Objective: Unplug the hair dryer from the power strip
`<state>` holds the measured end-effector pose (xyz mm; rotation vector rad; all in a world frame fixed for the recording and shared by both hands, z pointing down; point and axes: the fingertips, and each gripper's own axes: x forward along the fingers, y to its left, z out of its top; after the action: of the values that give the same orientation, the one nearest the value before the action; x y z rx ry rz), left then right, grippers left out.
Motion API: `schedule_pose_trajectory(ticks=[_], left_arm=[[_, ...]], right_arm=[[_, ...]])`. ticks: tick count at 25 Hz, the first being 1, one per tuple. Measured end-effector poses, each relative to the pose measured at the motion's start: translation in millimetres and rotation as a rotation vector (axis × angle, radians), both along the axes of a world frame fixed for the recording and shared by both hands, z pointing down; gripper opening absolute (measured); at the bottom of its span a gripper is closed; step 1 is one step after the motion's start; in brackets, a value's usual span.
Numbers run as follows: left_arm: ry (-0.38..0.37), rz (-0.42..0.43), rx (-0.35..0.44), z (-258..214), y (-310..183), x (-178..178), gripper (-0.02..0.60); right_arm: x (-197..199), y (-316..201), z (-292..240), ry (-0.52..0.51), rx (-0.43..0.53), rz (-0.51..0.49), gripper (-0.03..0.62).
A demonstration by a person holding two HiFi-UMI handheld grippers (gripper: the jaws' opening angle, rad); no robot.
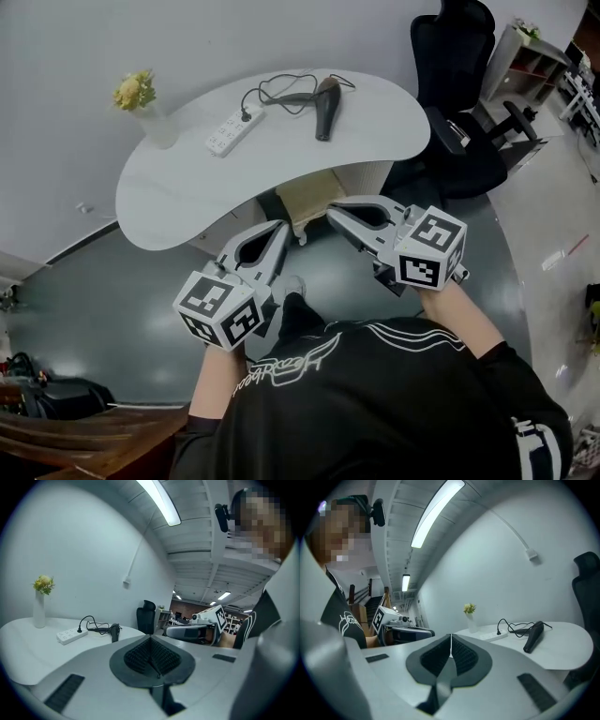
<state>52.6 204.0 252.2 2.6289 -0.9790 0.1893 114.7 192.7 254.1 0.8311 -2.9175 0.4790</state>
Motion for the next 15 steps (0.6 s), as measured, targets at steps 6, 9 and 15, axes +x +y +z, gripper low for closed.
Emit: schedule_pose_trajectory(ticks=[6, 9, 15], left_arm=[[0.0, -0.005, -0.057, 14.0, -108.0, -65.9, 0.003], [0.012, -0.004, -0.092, 23.2, -158.6, -97.1, 0.003], [0.017, 0.008, -0.149, 42.2, -241.0, -143.5, 0.003]], right_arm=[[-62.9, -105.2, 12.1, 0.003, -0.052, 0.011, -0.002], [-93.5, -156.0, 20.6, 0.0, -0.076, 0.019, -0.002], [-131.7, -239.6, 36.8, 0.033, -0.079, 0.08, -0.002]])
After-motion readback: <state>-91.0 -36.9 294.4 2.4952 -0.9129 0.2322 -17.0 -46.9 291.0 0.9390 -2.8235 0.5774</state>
